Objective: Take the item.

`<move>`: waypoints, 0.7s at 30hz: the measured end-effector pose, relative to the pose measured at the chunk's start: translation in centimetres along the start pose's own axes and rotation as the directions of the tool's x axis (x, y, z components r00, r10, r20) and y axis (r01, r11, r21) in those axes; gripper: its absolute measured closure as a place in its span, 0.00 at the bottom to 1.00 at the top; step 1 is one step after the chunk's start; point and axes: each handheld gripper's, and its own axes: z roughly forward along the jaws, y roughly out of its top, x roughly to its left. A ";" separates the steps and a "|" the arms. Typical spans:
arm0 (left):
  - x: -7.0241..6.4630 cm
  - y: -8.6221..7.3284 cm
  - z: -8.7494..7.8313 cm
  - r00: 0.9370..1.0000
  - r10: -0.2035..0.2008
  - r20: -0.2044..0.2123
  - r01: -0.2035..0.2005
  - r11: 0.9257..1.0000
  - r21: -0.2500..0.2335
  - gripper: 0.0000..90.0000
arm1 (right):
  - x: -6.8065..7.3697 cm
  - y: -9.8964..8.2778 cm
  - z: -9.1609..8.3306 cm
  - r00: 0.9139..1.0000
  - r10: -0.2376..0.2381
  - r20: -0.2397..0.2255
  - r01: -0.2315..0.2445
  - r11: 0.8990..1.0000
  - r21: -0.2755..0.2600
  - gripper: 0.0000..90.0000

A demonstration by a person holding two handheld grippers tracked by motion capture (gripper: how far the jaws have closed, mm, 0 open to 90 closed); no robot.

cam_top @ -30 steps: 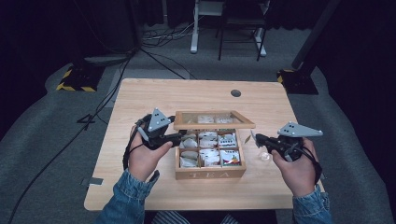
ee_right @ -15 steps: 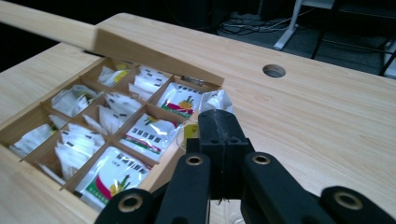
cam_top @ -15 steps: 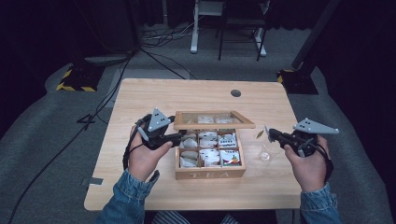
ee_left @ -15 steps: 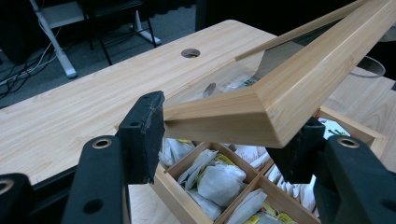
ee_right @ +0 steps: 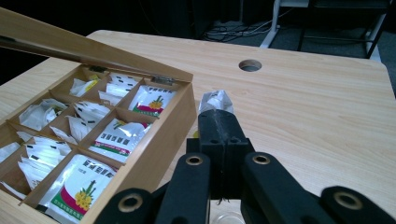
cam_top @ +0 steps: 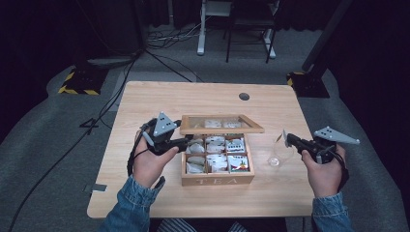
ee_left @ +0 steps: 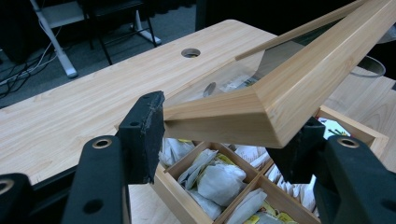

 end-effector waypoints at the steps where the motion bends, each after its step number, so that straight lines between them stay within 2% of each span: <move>1: 0.0 0.0 0.0 1.000 0.000 0.000 0.000 1.000 0.001 0.46 | -0.1 -0.1 0.0 1.000 0.003 0.002 -0.003 1.000 0.000 1.00; 10: -0.1 0.0 0.0 1.000 0.005 -0.005 -0.005 1.000 0.004 0.46 | -0.8 -1.6 0.2 1.000 0.029 0.009 -0.029 0.999 0.023 1.00; 21: -0.1 0.0 0.0 1.000 0.005 -0.005 -0.005 1.000 0.004 0.46 | -1.1 -2.7 0.6 0.999 0.043 0.005 -0.043 0.998 0.035 1.00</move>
